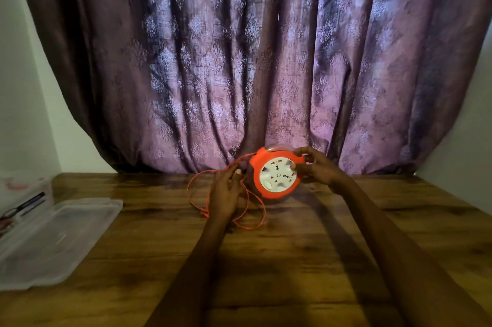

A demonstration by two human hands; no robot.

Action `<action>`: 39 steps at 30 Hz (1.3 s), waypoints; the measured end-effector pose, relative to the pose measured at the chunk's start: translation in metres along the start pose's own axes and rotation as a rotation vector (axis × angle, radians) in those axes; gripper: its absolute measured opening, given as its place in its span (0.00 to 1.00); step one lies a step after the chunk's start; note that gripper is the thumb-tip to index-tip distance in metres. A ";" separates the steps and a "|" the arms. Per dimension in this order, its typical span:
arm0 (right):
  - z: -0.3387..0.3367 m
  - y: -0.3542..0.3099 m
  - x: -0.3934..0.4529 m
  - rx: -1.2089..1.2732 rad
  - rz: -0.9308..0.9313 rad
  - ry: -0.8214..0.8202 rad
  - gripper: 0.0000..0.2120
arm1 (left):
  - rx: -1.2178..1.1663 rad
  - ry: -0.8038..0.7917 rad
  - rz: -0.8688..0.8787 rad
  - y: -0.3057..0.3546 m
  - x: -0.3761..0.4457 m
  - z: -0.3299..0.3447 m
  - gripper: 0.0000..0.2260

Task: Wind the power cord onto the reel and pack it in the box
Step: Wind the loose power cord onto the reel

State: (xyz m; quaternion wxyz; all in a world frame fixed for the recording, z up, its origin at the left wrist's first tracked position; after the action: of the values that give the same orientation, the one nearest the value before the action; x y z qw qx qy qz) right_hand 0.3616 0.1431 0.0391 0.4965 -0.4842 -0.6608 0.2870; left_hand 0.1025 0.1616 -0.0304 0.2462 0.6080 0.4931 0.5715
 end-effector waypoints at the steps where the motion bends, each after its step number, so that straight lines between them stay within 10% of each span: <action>1: -0.002 -0.001 -0.001 -0.012 -0.021 -0.002 0.19 | 0.139 0.059 -0.008 -0.001 -0.001 -0.003 0.16; 9: -0.015 -0.002 -0.004 -0.070 -0.123 0.104 0.19 | 0.745 0.109 -0.027 -0.018 -0.003 -0.016 0.25; 19: 0.006 0.014 0.002 -0.389 -0.132 0.280 0.19 | 0.947 -0.636 -0.157 -0.046 0.004 -0.031 0.31; 24: 0.016 0.024 0.001 -0.374 -0.098 0.334 0.21 | 0.927 -0.249 -0.184 -0.051 0.011 -0.054 0.16; 39: 0.029 0.032 0.005 -0.017 -0.010 0.432 0.18 | 0.533 0.179 0.361 0.011 -0.019 0.004 0.08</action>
State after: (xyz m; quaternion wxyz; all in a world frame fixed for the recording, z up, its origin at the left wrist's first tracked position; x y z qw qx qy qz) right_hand 0.3458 0.1625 0.0039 0.6238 -0.5354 -0.5438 0.1685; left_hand 0.1122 0.1421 -0.0303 -0.0712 0.6757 0.5295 0.5079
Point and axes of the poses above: each hand's wrist, its own x-axis towards the middle knuckle, its own z-axis out of the palm, y = z × x, the point moved 3 cm from there along x, towards the middle knuckle, and after that the axes turned 10 degrees about -z, right-handed, at the moved point
